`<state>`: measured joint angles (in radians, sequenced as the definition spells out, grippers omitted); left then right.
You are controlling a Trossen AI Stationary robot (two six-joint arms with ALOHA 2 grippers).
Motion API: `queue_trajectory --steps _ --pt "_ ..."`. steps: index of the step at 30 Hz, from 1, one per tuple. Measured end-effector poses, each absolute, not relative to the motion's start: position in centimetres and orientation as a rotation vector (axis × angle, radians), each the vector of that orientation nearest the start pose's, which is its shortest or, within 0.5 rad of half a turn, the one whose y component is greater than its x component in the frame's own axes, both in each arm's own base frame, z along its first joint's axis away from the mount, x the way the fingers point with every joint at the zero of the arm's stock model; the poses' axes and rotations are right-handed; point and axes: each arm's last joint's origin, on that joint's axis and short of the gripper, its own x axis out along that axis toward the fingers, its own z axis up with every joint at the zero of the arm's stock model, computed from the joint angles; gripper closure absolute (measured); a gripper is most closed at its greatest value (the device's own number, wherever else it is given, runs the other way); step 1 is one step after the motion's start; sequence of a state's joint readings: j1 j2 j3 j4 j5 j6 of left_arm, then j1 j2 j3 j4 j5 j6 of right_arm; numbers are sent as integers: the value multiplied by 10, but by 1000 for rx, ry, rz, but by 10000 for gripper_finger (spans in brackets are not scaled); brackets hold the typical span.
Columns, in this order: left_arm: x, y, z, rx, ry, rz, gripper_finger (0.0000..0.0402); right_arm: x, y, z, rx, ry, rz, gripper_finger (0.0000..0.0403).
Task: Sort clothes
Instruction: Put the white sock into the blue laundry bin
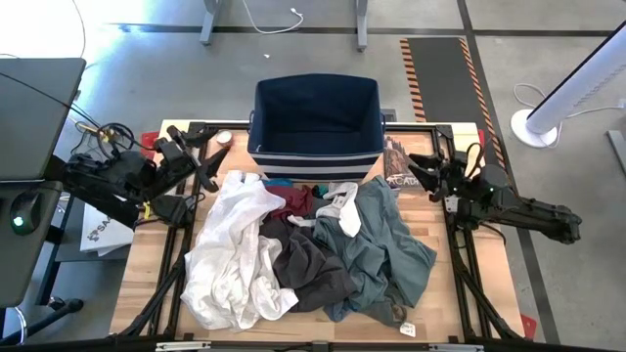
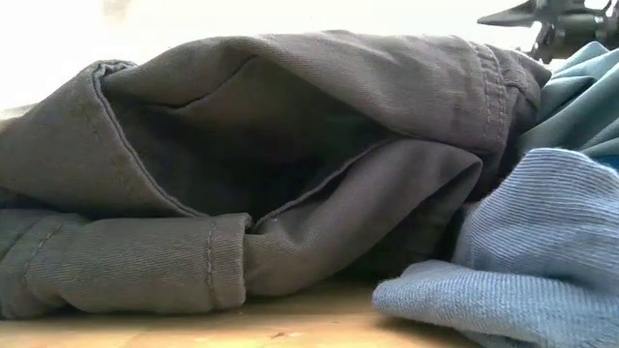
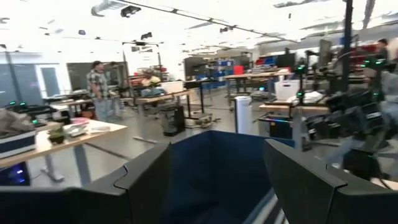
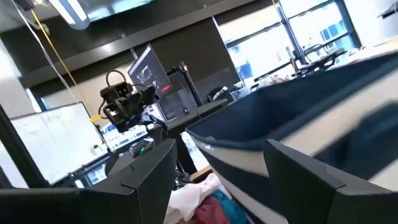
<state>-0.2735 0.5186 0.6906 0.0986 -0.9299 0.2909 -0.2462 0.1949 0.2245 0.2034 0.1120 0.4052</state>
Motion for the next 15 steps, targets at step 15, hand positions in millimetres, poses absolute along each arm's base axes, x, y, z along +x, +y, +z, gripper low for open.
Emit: queue_trajectory --steps 15 --pt "135 -2 372 126 -161 579 150 145 -40 331 394 -241 -310 163"
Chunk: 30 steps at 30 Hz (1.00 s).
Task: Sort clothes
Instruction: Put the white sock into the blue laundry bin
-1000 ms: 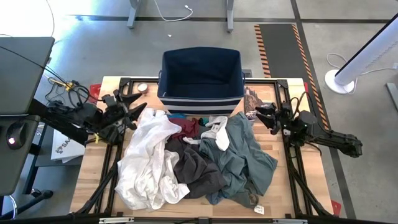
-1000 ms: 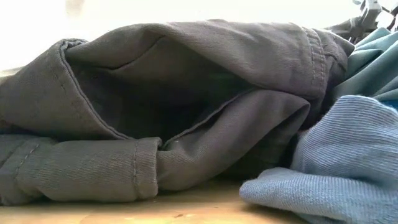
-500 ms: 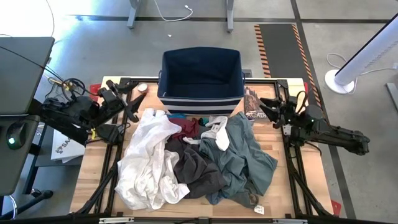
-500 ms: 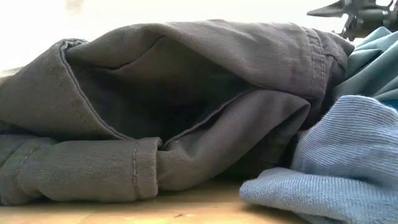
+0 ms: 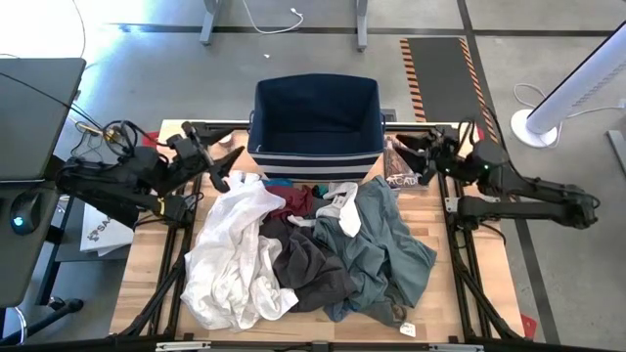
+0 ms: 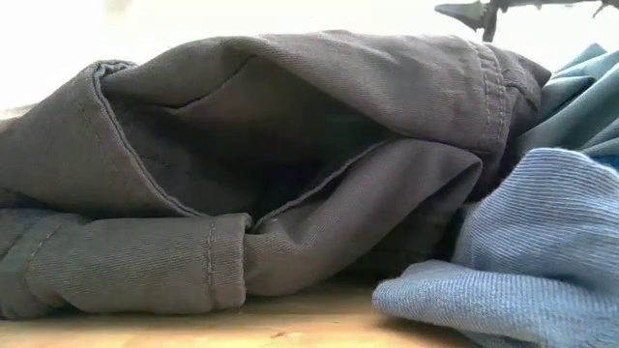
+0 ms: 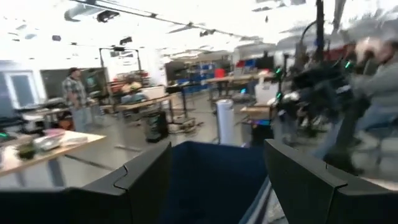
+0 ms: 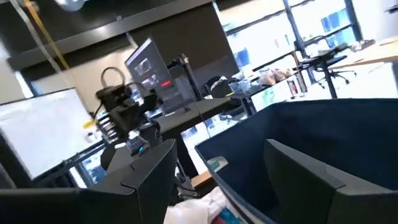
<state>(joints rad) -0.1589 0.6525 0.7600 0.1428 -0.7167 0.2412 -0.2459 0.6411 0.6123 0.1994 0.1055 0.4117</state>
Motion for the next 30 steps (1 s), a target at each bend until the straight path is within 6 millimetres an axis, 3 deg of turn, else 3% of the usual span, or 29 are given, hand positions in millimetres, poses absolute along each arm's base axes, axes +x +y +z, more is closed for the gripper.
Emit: queue_trajectory --steps 5,13,17,22,27,30 --pt "145 -1 376 -37 -221 588 150 163 -42 336 483 -179 -263 163" --pt "173 -7 359 -116 -121 410 150 195 -37 317 589 -40 -152 163" --pt "187 -11 349 -105 -55 328 150 208 -28 315 616 -42 -68 163" --pt "204 -15 352 -28 70 261 150 221 -12 312 628 -43 17 163" --pt "222 -16 344 42 267 248 150 228 1 302 633 27 26 163" --pt "233 -16 336 -2 324 221 150 233 7 294 656 89 22 163"
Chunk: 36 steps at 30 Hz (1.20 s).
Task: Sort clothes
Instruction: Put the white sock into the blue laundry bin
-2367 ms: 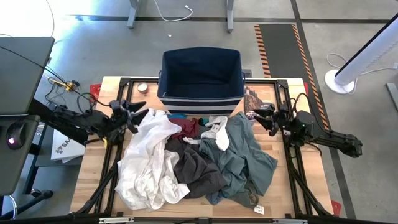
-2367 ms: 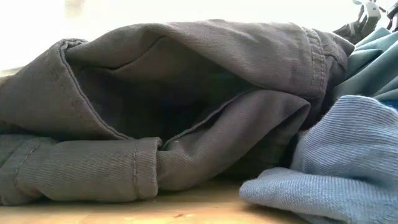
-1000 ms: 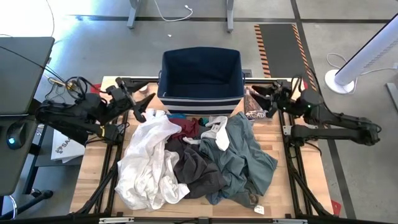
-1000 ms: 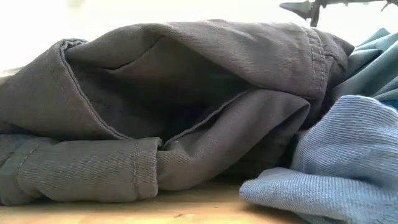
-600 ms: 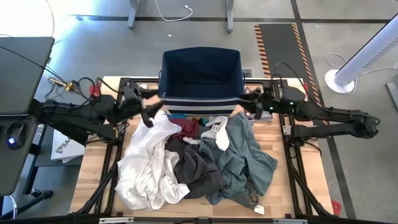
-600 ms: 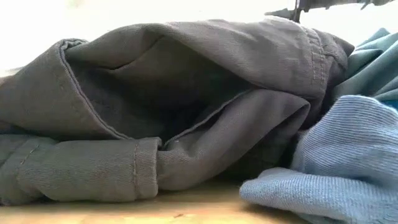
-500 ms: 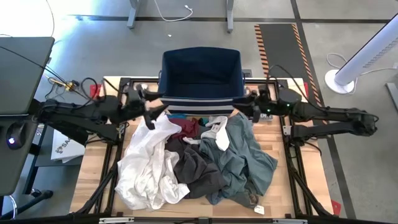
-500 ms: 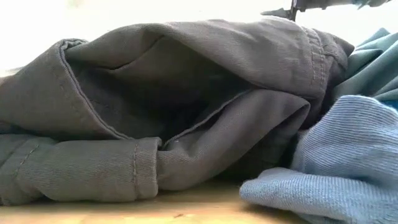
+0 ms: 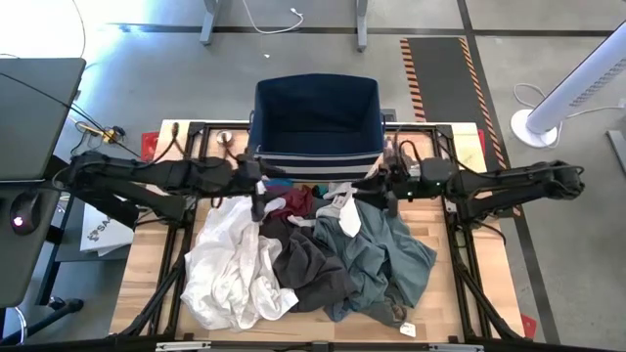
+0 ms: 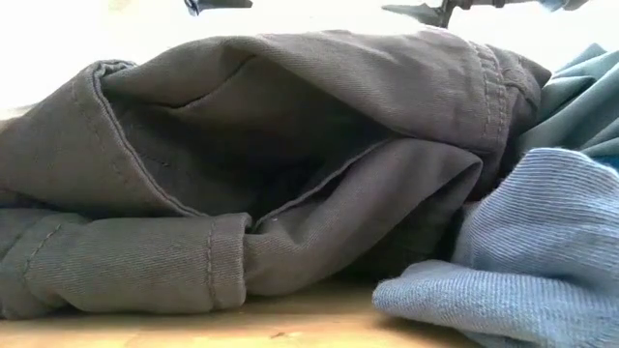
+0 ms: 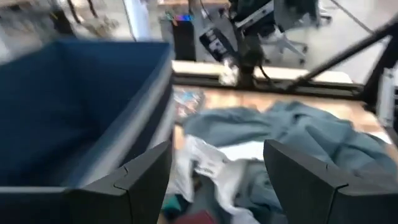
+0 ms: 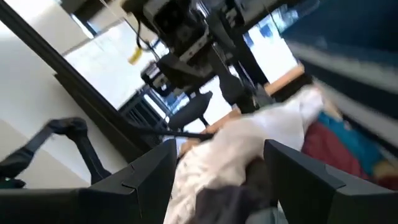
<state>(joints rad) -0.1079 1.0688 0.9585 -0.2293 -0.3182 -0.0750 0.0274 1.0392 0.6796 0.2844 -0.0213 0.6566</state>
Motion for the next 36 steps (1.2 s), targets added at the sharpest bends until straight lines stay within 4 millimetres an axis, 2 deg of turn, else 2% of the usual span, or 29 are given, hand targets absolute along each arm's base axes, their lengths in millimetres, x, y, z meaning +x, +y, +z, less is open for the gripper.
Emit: queue_trajectory --steps 5,11,25,30,36 --pt "252 -18 322 -97 364 122 150 238 18 279 704 208 14 163" --pt "268 -19 317 -111 325 74 150 238 34 266 737 335 30 163" --pt "305 -17 301 -45 249 43 150 226 65 258 777 476 79 163" --pt "328 -21 304 19 278 -11 150 222 74 257 766 512 103 163" --pt "357 -25 302 57 325 -109 150 220 75 255 732 516 69 163"
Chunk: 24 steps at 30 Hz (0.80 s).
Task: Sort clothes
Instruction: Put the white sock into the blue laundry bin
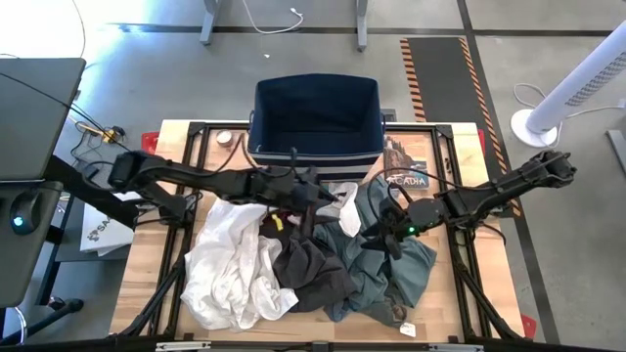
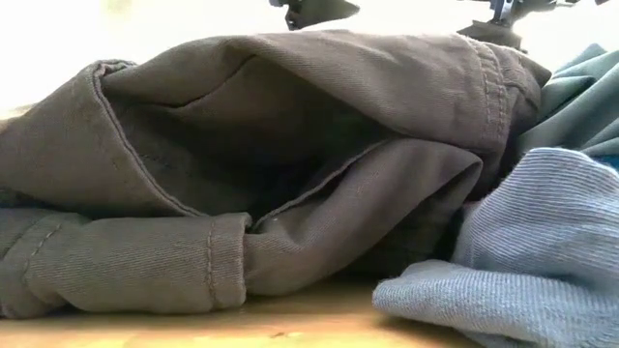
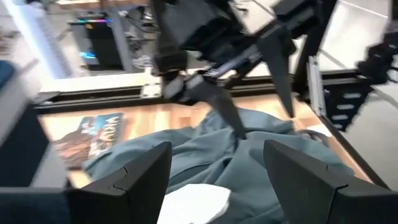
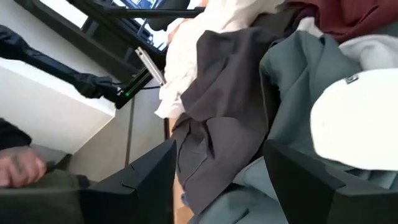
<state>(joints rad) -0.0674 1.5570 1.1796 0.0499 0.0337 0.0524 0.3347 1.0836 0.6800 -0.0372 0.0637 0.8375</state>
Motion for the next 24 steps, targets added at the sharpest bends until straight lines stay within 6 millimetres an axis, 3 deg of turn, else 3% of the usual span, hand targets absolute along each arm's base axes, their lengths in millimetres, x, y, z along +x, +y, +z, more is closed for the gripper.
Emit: queue_trajectory --steps 4,12,24 --pt "362 -18 299 49 333 -138 150 220 74 254 743 513 58 163" --pt "362 5 301 49 327 -23 150 220 74 255 737 512 59 163" --pt "376 -22 277 71 372 -85 150 220 74 253 766 527 43 163"
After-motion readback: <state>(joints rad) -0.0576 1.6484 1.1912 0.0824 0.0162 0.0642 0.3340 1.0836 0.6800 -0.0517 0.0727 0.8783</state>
